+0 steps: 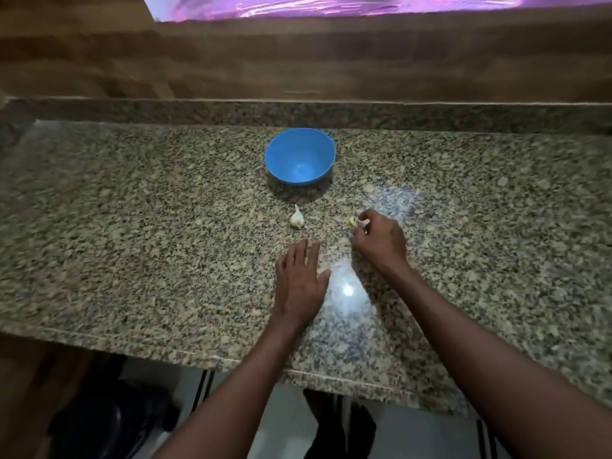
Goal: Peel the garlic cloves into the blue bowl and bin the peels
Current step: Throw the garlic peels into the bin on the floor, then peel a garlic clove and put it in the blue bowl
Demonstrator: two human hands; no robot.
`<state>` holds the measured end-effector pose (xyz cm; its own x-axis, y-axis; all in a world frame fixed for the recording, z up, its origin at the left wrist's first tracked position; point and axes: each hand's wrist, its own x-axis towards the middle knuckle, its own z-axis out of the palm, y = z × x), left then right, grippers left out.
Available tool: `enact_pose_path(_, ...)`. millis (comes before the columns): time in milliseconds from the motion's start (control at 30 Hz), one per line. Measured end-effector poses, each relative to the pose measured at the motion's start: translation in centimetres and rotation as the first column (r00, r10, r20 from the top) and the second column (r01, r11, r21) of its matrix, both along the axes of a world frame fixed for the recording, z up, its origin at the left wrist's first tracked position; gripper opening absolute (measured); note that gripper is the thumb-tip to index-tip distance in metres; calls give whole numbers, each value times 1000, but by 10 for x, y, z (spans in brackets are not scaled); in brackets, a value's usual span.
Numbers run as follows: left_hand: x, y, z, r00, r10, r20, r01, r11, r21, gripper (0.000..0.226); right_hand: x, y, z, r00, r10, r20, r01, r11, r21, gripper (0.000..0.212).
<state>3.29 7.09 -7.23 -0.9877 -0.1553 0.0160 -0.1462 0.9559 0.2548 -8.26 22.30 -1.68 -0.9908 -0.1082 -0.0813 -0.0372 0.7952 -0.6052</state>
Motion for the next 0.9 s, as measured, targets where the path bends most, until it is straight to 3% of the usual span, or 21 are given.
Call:
enact_pose_path(200,2,0,0,1000,-5,-29,5,1000,3,63,-40,-21,-4,991,131,-43,-125,986,110,6)
enact_pose_path(333,3,1,1,1000,-4,-24,5,1000,27,65,-71,-26,18,993,113,-37,-113,993,-18,11)
enact_pose_path(433,3,1,1,999,-10,-41,11,1000,15,65,-100,-48,51,990,69,-123,-84,989,-119,8)
enact_pose_path(533,3,1,0,999,-8,-47,9,1000,30,65,-120,-85,73,972,132,-192,-159,979,-129,9)
enact_pose_path(733,4,1,-1,998,-14,-54,17,999,46,65,-123,-129,64,917,370,-151,-343,922,179,23)
enact_pose_path(833,2,0,-3,999,-15,-45,18,998,63,64,-107,-114,61,922,263,-283,-255,965,64,19)
enact_pose_path(900,4,-1,-6,994,14,-107,4,985,170,57,-81,-96,58,931,116,-345,-150,986,-74,13)
